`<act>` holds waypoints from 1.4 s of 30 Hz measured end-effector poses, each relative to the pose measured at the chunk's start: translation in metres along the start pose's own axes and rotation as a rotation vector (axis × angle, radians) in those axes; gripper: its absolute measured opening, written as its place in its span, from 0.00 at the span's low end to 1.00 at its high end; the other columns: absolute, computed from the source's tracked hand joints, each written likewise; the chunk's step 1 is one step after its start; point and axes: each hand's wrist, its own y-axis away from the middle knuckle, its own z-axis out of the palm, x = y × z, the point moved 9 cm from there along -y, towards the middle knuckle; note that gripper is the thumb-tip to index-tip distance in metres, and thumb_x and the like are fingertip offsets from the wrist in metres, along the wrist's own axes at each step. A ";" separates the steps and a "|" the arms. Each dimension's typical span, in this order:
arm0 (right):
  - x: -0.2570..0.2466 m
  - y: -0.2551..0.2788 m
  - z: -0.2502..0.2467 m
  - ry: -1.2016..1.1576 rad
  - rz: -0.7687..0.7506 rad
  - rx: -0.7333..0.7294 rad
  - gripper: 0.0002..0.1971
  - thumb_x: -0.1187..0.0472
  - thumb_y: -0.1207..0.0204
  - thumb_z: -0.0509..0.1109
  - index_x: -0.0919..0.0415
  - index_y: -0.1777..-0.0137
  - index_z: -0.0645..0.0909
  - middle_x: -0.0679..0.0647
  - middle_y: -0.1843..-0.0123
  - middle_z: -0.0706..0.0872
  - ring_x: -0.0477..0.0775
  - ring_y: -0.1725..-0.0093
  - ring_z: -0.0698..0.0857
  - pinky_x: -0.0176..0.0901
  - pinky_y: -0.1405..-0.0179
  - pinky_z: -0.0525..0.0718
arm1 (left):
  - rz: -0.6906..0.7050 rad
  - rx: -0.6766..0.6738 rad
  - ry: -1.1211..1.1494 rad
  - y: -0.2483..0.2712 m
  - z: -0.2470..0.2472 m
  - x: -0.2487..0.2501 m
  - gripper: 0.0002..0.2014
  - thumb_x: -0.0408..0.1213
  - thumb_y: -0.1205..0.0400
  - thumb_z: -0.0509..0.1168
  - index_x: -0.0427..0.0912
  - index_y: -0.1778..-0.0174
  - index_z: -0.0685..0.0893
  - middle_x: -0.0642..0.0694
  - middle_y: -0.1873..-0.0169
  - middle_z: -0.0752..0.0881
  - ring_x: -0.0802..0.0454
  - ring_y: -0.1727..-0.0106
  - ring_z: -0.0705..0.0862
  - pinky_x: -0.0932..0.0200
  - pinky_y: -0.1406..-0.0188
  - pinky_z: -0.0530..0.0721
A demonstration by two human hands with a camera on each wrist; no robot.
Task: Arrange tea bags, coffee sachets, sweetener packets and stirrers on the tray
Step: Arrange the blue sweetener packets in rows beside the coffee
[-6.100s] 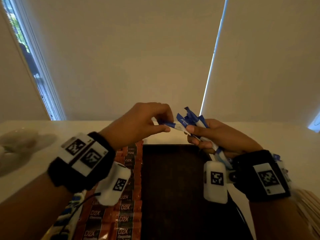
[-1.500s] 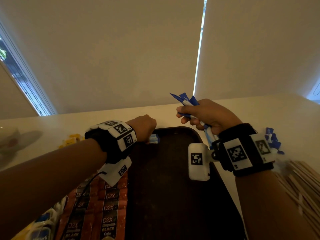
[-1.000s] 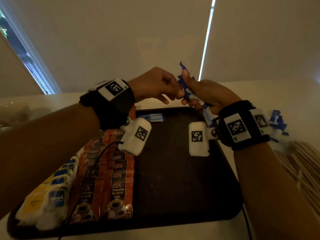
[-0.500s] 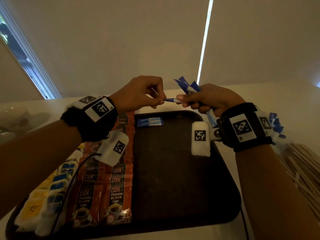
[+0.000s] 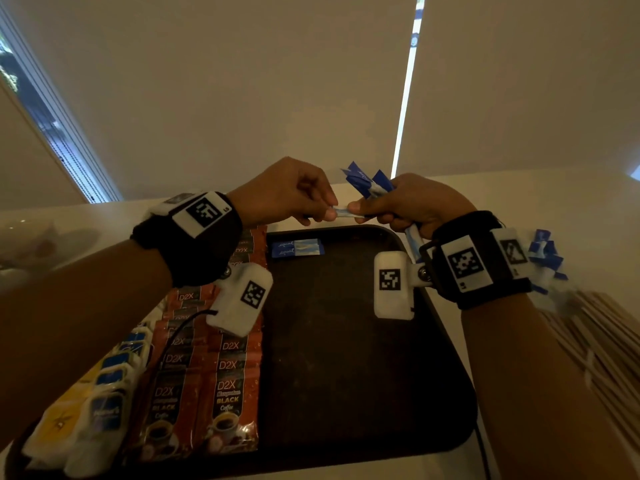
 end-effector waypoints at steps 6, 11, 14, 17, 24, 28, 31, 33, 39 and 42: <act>0.000 -0.002 0.004 0.030 0.008 0.020 0.08 0.58 0.29 0.75 0.62 0.59 0.80 0.52 0.67 0.87 0.41 0.79 0.69 0.26 0.85 0.67 | 0.214 0.119 -0.522 0.003 0.002 0.018 0.10 0.44 0.26 0.74 0.45 0.54 0.86 0.50 0.54 0.84 0.54 0.54 0.80 0.57 0.56 0.79; 0.001 -0.001 -0.005 0.023 -0.017 0.067 0.14 0.52 0.23 0.70 0.65 0.51 0.85 0.51 0.68 0.84 0.40 0.82 0.70 0.25 0.86 0.66 | 0.073 0.043 -0.691 -0.003 -0.003 -0.012 0.11 0.46 0.26 0.74 0.44 0.52 0.86 0.50 0.58 0.78 0.52 0.52 0.75 0.54 0.54 0.75; 0.001 0.000 -0.007 0.024 -0.012 0.067 0.14 0.52 0.22 0.68 0.63 0.53 0.85 0.49 0.70 0.81 0.40 0.84 0.68 0.25 0.86 0.65 | -0.069 -0.096 -0.724 -0.001 0.011 -0.036 0.11 0.44 0.25 0.74 0.41 0.53 0.86 0.56 0.66 0.75 0.53 0.58 0.78 0.57 0.58 0.77; 0.000 0.000 -0.002 0.013 -0.009 0.042 0.14 0.52 0.21 0.67 0.64 0.53 0.85 0.50 0.71 0.80 0.40 0.85 0.68 0.25 0.88 0.64 | -0.147 -0.177 -0.800 -0.003 0.024 -0.051 0.11 0.43 0.24 0.73 0.40 0.52 0.85 0.55 0.65 0.78 0.55 0.60 0.76 0.63 0.65 0.71; -0.002 0.001 0.000 0.024 -0.005 0.020 0.14 0.52 0.21 0.67 0.65 0.52 0.85 0.50 0.70 0.81 0.40 0.85 0.67 0.25 0.88 0.64 | -0.250 -0.293 -0.875 -0.004 0.040 -0.066 0.17 0.43 0.26 0.75 0.38 0.47 0.84 0.41 0.49 0.86 0.46 0.49 0.83 0.57 0.56 0.79; -0.003 0.001 -0.001 0.024 -0.011 0.027 0.14 0.52 0.21 0.68 0.64 0.52 0.85 0.50 0.70 0.81 0.40 0.85 0.68 0.25 0.88 0.64 | -0.210 -0.264 -0.852 -0.005 0.043 -0.062 0.17 0.42 0.24 0.73 0.37 0.44 0.83 0.40 0.45 0.84 0.46 0.45 0.82 0.60 0.56 0.75; -0.002 0.001 0.001 0.025 0.001 0.021 0.14 0.52 0.21 0.68 0.65 0.52 0.85 0.50 0.70 0.81 0.40 0.85 0.68 0.25 0.88 0.64 | -0.223 -0.270 -0.844 -0.006 0.045 -0.064 0.16 0.40 0.24 0.73 0.37 0.44 0.83 0.40 0.45 0.84 0.46 0.45 0.82 0.60 0.54 0.77; -0.001 0.001 0.002 0.031 0.011 0.019 0.14 0.52 0.21 0.67 0.65 0.51 0.85 0.50 0.70 0.81 0.40 0.86 0.68 0.25 0.88 0.64 | -0.211 -0.263 -0.853 -0.008 0.044 -0.064 0.16 0.40 0.24 0.73 0.36 0.45 0.83 0.40 0.45 0.85 0.45 0.45 0.82 0.59 0.54 0.77; 0.003 -0.001 0.007 0.050 0.043 -0.010 0.13 0.53 0.22 0.68 0.64 0.52 0.85 0.50 0.72 0.81 0.40 0.85 0.67 0.26 0.89 0.64 | -0.195 -0.243 -0.869 -0.010 0.038 -0.067 0.15 0.39 0.26 0.74 0.36 0.48 0.84 0.42 0.46 0.84 0.47 0.45 0.81 0.60 0.54 0.76; 0.005 -0.002 0.012 0.055 0.044 -0.043 0.13 0.53 0.22 0.68 0.65 0.53 0.85 0.49 0.75 0.81 0.41 0.84 0.67 0.26 0.89 0.63 | -0.117 -0.049 -0.709 -0.012 0.017 -0.046 0.10 0.41 0.24 0.73 0.39 0.53 0.85 0.49 0.55 0.80 0.53 0.54 0.79 0.64 0.59 0.71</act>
